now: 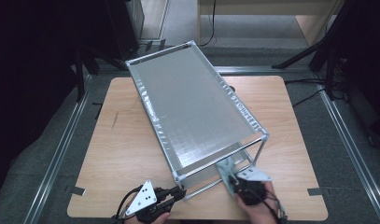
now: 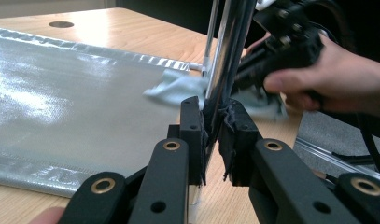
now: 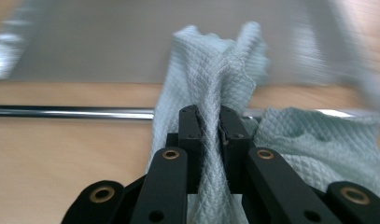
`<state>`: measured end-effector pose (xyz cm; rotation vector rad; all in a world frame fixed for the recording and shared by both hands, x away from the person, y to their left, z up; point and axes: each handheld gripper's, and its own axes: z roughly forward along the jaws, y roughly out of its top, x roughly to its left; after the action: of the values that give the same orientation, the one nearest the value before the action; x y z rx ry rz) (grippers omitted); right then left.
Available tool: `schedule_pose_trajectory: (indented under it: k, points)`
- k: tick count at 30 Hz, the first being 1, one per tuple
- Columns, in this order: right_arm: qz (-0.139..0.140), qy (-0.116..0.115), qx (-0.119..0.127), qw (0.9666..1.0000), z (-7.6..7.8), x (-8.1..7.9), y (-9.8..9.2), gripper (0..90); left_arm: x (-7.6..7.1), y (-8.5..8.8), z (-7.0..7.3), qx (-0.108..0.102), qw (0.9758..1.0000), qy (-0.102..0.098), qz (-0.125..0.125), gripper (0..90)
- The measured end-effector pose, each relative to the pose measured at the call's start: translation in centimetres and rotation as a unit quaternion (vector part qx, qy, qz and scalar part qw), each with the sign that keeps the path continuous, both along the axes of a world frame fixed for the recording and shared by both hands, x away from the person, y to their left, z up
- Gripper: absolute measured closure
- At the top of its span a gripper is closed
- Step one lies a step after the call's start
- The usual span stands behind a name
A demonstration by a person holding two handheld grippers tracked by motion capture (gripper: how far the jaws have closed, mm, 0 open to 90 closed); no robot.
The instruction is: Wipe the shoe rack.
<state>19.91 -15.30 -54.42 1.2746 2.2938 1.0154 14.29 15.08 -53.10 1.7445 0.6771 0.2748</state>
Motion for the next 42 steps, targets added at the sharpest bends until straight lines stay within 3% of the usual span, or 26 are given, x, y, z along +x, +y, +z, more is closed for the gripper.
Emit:
schedule_pose_trajectory:
  k: [3, 4, 7, 9, 12, 15, 18, 22, 24, 26, 28, 29, 31, 33, 36, 40, 42]
  points:
    - [0.056, 0.002, 0.005, 0.9984, 0.0, -1.6, 3.5, 81.8, 0.0, 0.0, 0.0, 0.0, 1.0, 0.0, 0.0, 80.1]
    - [0.094, 0.001, 0.008, 0.9956, -0.1, -2.6, 5.5, 81.7, 0.0, 0.0, 0.0, 0.0, 1.0, 0.0, 0.001, 80.2]
    - [0.115, -0.002, 0.004, 0.9933, -0.2, -3.3, 6.8, 81.6, 0.0, 0.0, 0.0, 0.002, 1.0, -0.001, 0.001, 80.2]
    - [0.115, -0.004, 0.001, 0.9933, -0.1, -3.2, 6.8, 81.6, 0.0, 0.0, 0.0, 0.003, 1.0, -0.002, 0.001, 80.3]
    - [0.086, -0.015, -0.01, 0.9962, -0.1, -2.1, 4.9, 81.7, 0.0, 0.0, 0.0, 0.003, 1.0, -0.002, 0.0, 80.3]
    - [0.011, -0.025, -0.02, 0.9994, 0.2, -0.2, 1.2, 81.8, 0.0, 0.0, -0.1, 0.003, 1.0, -0.003, -0.001, 80.3]
    - [-0.058, -0.035, -0.029, 0.9973, 0.5, 1.1, -2.2, 81.9, 0.0, 0.0, -0.1, 0.003, 1.0, -0.003, -0.001, 80.4]
    - [-0.132, -0.054, -0.01, 0.9898, 2.0, 1.8, -6.4, 82.1, 0.0, 0.0, -0.1, 0.003, 1.0, -0.003, -0.002, 80.4]
    - [-0.139, -0.069, 0.001, 0.9879, 3.0, 1.6, -7.1, 82.1, 0.0, 0.0, -0.1, 0.003, 1.0, -0.003, -0.001, 80.4]
    - [-0.142, -0.09, 0.031, 0.9852, 5.1, 1.2, -7.7, 82.5, 0.0, 0.0, -0.1, 0.002, 1.0, -0.004, -0.001, 80.3]
    - [-0.145, -0.119, 0.059, 0.9805, 7.4, 0.5, -7.9, 82.7, 0.0, 0.0, -0.1, 0.002, 1.0, -0.004, -0.001, 80.3]
    - [-0.143, -0.134, 0.06, 0.9788, 8.2, 0.3, -7.9, 82.8, 0.0, 0.0, -0.1, 0.003, 1.0, -0.004, 0.0, 80.3]
    - [-0.14, -0.175, 0.069, 0.9721, 10.5, -0.6, -7.8, 82.8, 0.0, 0.0, -0.2, 0.003, 1.0, -0.004, 0.0, 80.3]
    - [-0.141, -0.192, 0.076, 0.9683, 11.6, -1.1, -7.9, 82.8, 0.0, 0.0, -0.2, 0.003, 1.0, -0.004, 0.0, 80.3]
    - [-0.144, -0.178, 0.071, 0.9708, 10.7, -0.6, -8.3, 82.8, 0.0, 0.0, -0.2, 0.003, 1.0, -0.004, 0.0, 80.3]
    - [-0.155, -0.106, 0.047, 0.981, 6.3, 1.0, -9.2, 82.8, 0.0, 0.0, -0.2, 0.004, 1.0, -0.004, 0.0, 80.3]
    - [-0.163, -0.07, 0.035, 0.9835, 4.4, 1.7, -9.8, 82.8, -0.1, 0.0, -0.2, 0.005, 1.0, -0.004, 0.0, 80.3]
